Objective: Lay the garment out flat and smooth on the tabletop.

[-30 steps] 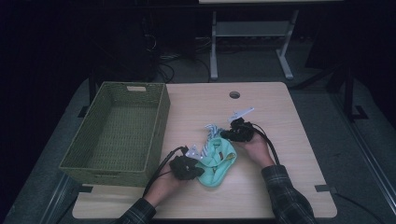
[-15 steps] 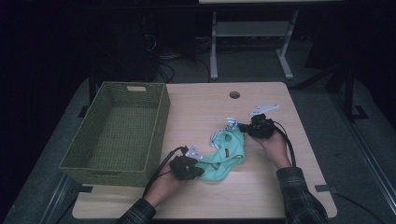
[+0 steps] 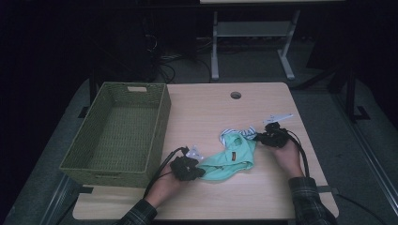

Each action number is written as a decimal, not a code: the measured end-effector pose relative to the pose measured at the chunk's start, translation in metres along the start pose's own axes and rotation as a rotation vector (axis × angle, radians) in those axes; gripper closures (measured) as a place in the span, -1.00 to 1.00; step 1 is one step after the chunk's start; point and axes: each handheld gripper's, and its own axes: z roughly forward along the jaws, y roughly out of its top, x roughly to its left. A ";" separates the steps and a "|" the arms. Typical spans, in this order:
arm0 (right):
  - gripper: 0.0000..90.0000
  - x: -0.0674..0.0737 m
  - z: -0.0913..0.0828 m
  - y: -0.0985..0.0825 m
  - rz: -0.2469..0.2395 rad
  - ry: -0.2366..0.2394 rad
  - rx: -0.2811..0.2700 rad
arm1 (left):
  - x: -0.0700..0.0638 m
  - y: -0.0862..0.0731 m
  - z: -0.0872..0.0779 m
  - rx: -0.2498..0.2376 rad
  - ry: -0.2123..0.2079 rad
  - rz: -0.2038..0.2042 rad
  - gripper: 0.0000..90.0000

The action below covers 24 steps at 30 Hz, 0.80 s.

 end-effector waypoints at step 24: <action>1.00 0.076 -0.046 -0.016 -0.099 0.167 -0.084 | -0.018 0.017 -0.022 -0.118 -0.051 0.024 0.67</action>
